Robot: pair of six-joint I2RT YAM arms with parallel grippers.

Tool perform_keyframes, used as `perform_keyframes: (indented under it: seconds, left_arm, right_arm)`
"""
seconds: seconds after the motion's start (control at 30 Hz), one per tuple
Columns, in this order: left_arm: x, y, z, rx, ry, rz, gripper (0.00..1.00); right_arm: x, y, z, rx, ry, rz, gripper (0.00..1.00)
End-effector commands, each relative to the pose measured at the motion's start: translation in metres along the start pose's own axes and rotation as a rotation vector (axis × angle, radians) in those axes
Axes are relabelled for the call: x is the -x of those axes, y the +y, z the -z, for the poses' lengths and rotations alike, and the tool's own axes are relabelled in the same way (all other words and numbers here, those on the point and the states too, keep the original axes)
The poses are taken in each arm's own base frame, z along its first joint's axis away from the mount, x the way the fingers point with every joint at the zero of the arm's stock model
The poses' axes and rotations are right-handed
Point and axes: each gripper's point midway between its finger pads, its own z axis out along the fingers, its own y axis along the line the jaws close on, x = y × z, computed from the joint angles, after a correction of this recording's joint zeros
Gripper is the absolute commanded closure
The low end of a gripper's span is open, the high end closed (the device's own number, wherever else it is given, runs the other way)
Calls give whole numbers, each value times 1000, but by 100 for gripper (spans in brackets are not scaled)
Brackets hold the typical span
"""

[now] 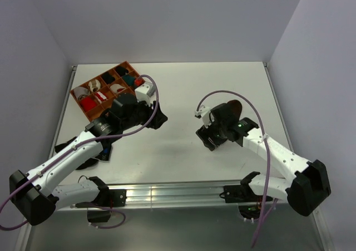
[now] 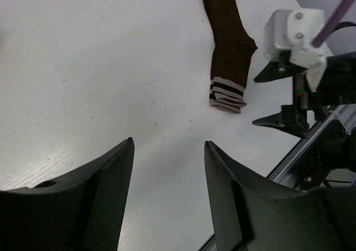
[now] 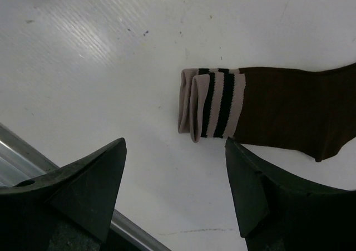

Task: Roll the socks
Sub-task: Roll the sock at the center of the board.

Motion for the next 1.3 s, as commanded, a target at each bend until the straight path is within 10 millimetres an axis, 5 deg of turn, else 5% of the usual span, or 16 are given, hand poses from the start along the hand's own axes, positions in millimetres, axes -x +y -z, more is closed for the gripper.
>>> perform_keyframes:
  seconds: [0.0,0.63,1.27]
  left_arm:
    - [13,2,4,4,-55,-15,41]
    - [15,4,6,4,-61,-14,41]
    - [14,-2,-1,-16,-46,85,40]
  right_arm:
    - [5,-11,-13,-59,31,2,22]
    - [-11,-14,-66,-96,199,4,38]
    - [-28,-13,-91,-109,327,25,75]
